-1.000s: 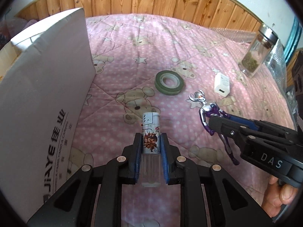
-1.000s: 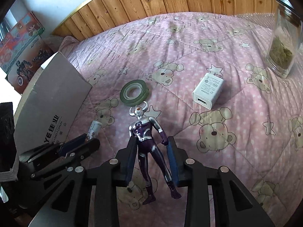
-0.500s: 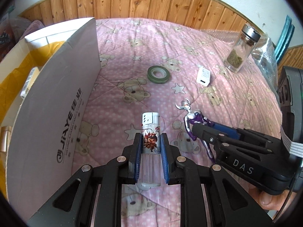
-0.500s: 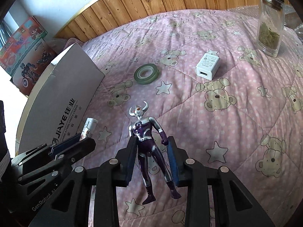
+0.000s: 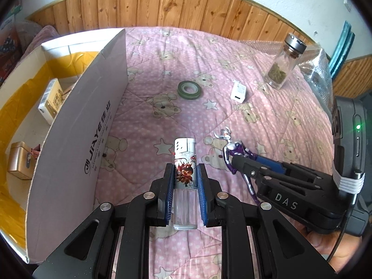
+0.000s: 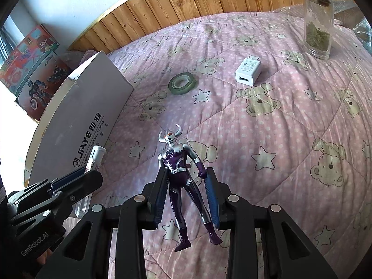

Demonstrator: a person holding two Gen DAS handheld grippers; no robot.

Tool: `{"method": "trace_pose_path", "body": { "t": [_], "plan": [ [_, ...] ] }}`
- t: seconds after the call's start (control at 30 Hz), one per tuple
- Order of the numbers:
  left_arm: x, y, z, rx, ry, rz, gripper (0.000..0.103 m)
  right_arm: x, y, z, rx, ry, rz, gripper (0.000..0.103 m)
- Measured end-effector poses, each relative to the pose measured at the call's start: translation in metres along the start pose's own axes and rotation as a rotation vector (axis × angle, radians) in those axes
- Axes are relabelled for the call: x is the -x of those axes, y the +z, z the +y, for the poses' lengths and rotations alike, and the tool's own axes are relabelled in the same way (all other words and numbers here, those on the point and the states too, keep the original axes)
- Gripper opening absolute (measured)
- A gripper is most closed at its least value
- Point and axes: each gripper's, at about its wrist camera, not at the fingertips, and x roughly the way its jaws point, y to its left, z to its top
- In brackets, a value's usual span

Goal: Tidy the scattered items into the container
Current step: 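Lift and carry the figure and tube over the white cardboard box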

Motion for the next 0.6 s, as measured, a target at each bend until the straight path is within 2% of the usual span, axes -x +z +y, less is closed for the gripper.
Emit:
{"method": "trace_pose_path", "body": {
  "t": [0.6],
  "plan": [
    [0.049, -0.013, 0.003, 0.017, -0.067, -0.052, 0.019, 0.017, -0.048, 0.01, 0.001, 0.01, -0.006, 0.033]
  ]
}}
